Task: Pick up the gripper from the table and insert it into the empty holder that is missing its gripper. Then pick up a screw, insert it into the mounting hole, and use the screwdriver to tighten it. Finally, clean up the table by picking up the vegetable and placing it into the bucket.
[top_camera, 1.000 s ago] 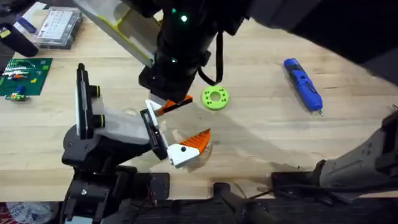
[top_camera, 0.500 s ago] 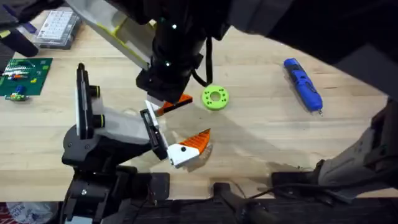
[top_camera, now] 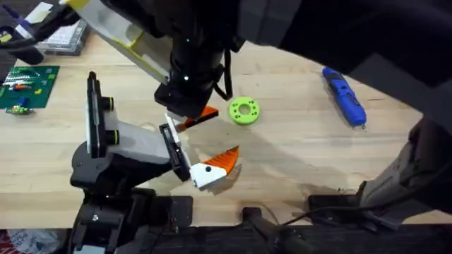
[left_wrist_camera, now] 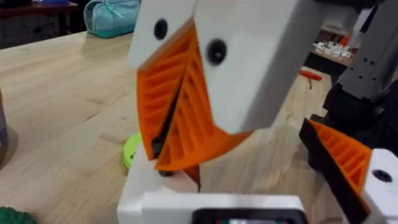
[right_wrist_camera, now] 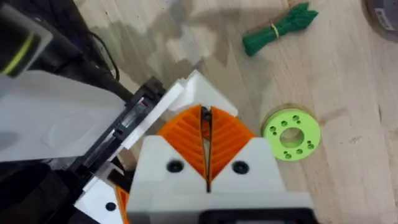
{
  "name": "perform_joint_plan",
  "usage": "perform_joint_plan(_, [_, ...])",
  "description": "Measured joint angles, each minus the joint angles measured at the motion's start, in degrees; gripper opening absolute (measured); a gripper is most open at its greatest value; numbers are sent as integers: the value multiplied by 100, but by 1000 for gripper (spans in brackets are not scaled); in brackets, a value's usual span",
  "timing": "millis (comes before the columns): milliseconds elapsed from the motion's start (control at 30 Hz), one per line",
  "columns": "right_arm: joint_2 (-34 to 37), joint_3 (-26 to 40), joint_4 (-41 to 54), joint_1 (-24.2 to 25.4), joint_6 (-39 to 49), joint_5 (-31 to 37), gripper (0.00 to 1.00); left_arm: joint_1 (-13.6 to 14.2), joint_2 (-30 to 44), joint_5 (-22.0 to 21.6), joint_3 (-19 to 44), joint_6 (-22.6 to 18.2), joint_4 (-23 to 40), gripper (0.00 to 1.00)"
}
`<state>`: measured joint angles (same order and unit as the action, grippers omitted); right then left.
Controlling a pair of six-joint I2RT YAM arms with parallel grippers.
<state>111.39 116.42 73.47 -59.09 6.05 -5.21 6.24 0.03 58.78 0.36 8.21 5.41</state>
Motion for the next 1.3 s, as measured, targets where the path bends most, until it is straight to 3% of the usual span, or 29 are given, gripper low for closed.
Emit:
perform_joint_plan(1200, [86,55,268,-2,-1,3,9,0,2,17,0,129,13,988])
perform_joint_plan(1233, [87,55,274,-2,-10,3,25,0,2,17,0,128,13,988])
perform_joint_plan(1300, [86,55,289,-3,-4,2,163,0,2,15,0,127,11,988])
